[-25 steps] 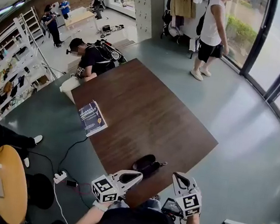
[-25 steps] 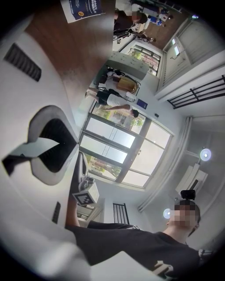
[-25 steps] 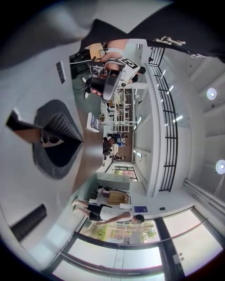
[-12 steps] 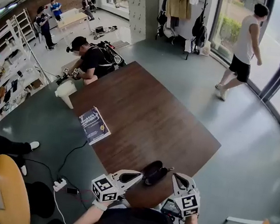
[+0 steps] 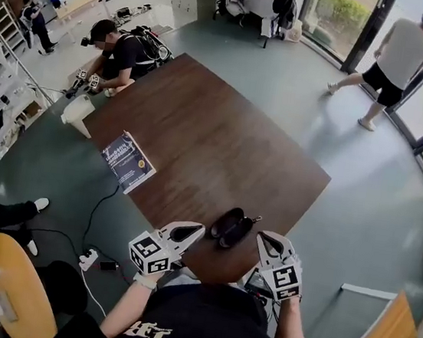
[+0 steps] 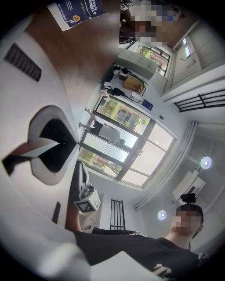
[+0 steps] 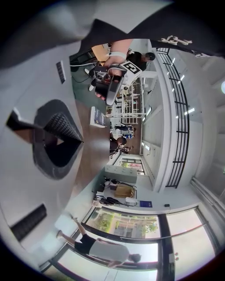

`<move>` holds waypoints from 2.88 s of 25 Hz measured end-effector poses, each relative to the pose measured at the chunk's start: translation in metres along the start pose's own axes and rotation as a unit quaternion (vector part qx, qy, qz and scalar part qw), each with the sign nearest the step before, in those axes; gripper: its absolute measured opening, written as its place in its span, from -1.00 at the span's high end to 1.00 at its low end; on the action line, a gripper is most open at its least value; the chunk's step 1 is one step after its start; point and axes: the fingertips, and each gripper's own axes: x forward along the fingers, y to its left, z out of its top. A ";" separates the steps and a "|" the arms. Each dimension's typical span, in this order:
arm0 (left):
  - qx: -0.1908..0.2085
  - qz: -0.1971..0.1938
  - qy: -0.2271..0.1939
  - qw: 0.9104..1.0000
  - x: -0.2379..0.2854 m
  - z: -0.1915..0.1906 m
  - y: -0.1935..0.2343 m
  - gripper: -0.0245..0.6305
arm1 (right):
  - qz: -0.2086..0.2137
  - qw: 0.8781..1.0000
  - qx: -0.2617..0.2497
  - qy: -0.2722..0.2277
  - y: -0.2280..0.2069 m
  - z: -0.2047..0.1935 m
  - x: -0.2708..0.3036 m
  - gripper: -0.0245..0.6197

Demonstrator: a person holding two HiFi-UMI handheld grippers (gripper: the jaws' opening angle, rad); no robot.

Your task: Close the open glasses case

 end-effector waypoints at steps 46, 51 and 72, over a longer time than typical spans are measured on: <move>-0.076 0.056 0.256 0.962 0.132 -0.228 0.160 0.91 | 0.130 0.968 0.112 0.182 0.014 -0.210 0.128 0.96; -0.082 0.062 0.267 0.958 0.134 -0.242 0.166 0.91 | 0.143 0.963 0.118 0.198 0.027 -0.229 0.136 0.96; -0.050 0.004 0.245 0.968 0.148 -0.218 0.110 0.91 | 0.145 0.956 0.149 0.209 0.037 -0.262 0.137 0.96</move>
